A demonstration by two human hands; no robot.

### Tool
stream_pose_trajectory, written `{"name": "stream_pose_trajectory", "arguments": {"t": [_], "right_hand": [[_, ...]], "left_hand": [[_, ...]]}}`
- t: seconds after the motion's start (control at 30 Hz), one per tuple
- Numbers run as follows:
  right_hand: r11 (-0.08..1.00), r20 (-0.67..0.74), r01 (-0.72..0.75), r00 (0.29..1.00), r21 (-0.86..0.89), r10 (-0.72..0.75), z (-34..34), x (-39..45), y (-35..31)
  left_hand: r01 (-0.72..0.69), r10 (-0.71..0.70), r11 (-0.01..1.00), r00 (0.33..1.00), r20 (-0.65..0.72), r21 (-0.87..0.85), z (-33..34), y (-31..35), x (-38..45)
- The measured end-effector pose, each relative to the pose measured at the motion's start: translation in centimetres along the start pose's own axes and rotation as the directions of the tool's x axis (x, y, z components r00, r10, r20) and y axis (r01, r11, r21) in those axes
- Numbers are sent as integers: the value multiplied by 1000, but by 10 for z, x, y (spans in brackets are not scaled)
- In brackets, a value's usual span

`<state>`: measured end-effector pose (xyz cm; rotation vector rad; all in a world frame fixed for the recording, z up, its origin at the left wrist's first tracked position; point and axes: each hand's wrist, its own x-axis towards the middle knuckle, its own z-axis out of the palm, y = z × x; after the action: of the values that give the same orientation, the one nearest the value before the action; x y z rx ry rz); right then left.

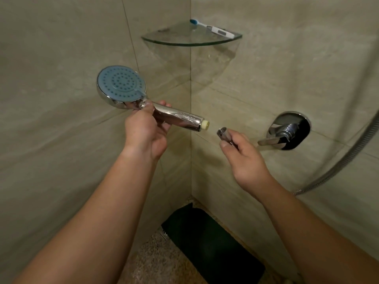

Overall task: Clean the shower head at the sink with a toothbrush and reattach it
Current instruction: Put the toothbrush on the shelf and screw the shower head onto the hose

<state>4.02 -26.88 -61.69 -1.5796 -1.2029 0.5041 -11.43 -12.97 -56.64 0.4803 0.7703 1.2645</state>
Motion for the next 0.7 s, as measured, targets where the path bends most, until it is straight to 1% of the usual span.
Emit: {"name": "stream_pose_trajectory", "arguments": {"t": [0.07, 0.1, 0.17, 0.27, 0.47, 0.6, 0.7], "right_hand": [[963, -9, 167, 985, -210, -172, -3, -1, -6], [943, -2, 200, 978, -267, -208, -3, -1, -9], [929, -10, 190, 979, -317, -203, -4, 0, -13], [947, -56, 135, 986, -291, -157, -2, 0, -17], [933, -161, 96, 974, -348, -160, 0, 5, -19], [912, -159, 137, 964, -386, -211, 0, 8, -23], [912, -138, 158, 965, -378, -225, 1, 8, -25]], "left_hand": [[9, -9, 1000, 1000, 12, 3, 1, 1, 0], [11, -11, 1000, 1000, 20, 4, 2, 1, 0], [9, -9, 1000, 999, 44, 9, 3, 2, 0], [-3, 3, 1000, 998, 68, 6, 4, 4, 2], [-33, 31, 999, 996, 87, 19, 7, 5, 1], [-44, 41, 998, 995, 92, 33, 9, 3, -2], [-59, 54, 997, 994, 91, 56, 11, 2, -3]]}}
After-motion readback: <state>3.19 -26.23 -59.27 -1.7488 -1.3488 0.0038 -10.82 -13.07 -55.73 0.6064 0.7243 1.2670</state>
